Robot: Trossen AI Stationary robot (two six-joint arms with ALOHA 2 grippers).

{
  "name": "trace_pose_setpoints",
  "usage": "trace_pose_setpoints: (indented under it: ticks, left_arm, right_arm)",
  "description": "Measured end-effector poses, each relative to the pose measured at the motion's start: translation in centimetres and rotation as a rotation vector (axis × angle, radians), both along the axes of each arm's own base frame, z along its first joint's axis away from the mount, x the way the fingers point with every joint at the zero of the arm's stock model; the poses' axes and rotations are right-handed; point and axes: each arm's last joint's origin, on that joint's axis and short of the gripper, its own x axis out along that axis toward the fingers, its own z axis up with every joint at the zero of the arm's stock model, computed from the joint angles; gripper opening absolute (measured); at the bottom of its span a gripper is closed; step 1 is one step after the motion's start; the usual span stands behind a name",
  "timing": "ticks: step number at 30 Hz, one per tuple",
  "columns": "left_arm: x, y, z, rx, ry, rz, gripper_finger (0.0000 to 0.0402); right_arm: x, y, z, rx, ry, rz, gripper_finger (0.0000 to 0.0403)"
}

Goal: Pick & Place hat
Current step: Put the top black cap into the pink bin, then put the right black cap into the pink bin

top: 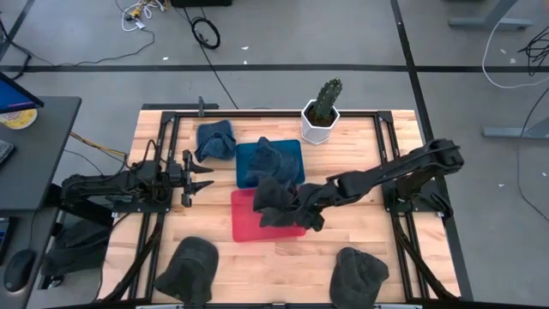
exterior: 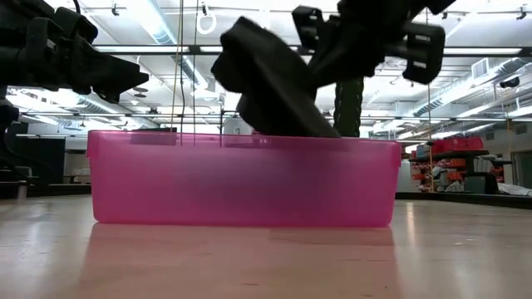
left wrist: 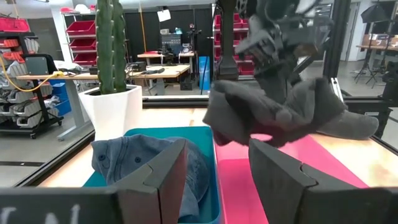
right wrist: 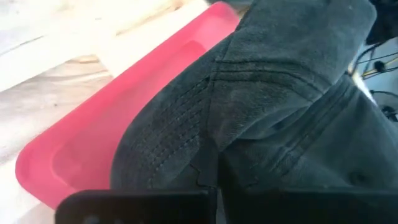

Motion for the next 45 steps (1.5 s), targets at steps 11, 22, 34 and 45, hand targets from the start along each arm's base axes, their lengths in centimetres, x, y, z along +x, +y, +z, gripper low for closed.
trace_pose_setpoints:
  ticks: [11,22,34,45]
  left_arm:
    - [0.0,0.0,0.0,0.0,0.0,0.0,0.0179]
    - [0.0,0.0,0.0,0.0,0.0,0.0,0.0179]
    - [0.0,0.0,0.0,0.0,0.0,0.0,0.0179]
    - [0.0,0.0,0.0,0.0,0.0,0.0,0.0179]
  right_arm:
    - [0.7,0.2,-1.7,0.049,0.048,-0.044,0.0019]
    - [0.5,0.8,-1.7,0.05,0.052,-0.078,0.0121]
    - [-3.1,4.1,1.5,0.188,0.053,-0.248,0.0215]
    - [-8.3,7.0,3.5,0.702,0.307,-0.678,0.0202]
